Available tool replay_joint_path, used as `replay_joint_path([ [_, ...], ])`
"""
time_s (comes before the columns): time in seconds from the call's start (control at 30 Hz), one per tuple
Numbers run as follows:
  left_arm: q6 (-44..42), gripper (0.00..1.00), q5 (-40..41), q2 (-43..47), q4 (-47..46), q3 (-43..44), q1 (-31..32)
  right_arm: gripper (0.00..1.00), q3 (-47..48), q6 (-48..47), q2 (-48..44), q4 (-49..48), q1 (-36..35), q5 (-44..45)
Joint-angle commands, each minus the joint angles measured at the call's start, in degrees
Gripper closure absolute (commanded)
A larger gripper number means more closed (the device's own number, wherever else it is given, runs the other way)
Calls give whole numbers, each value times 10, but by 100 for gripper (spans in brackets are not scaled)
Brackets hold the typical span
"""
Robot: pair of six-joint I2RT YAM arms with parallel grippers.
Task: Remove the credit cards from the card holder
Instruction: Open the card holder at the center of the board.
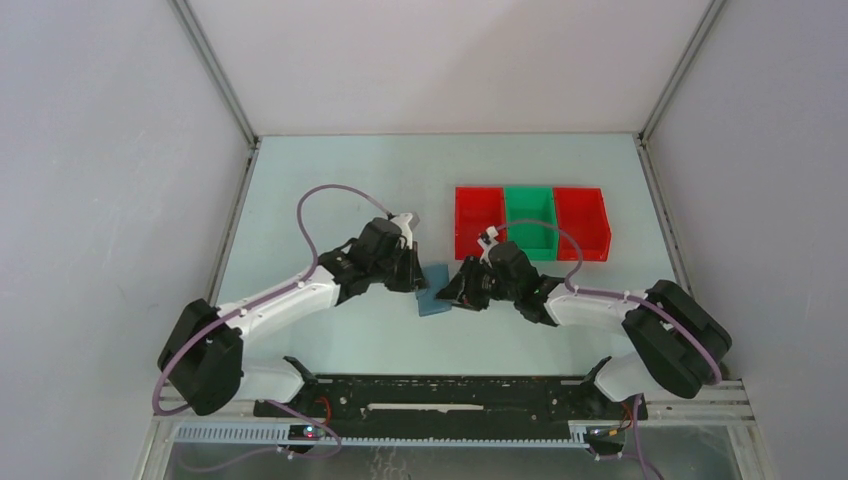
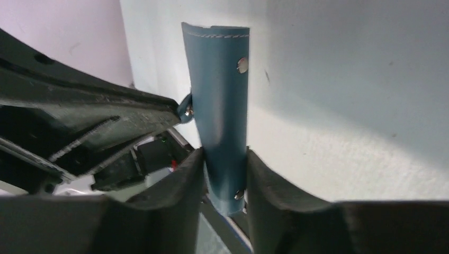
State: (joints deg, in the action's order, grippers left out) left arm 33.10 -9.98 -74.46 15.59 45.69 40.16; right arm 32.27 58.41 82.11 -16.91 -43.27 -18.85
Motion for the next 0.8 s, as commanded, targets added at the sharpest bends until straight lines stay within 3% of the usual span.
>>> replay_joint_path([
  [0.0,8,100,-14,26,-20,-10,1,77,2,8,-6,-35,2,-15],
  [0.03,7,100,-11,28,-16,-10,1,95,2,5,-9,-22,5,-11],
  [0.07,5,100,-3,31,-11,-11,0,100,2,3,-13,-4,8,-5],
  [0.5,43,100,-11,62,-56,-81,-6,100,-116,5,-83,9,18,26],
  [0.67,37,100,6,36,-41,-65,5,100,-123,-3,-109,48,16,50],
  [0.7,33,99,24,28,-23,-50,17,100,-123,-3,-114,54,16,55],
  [0.77,25,81,68,11,14,-10,50,100,-123,-2,-121,63,16,64],
])
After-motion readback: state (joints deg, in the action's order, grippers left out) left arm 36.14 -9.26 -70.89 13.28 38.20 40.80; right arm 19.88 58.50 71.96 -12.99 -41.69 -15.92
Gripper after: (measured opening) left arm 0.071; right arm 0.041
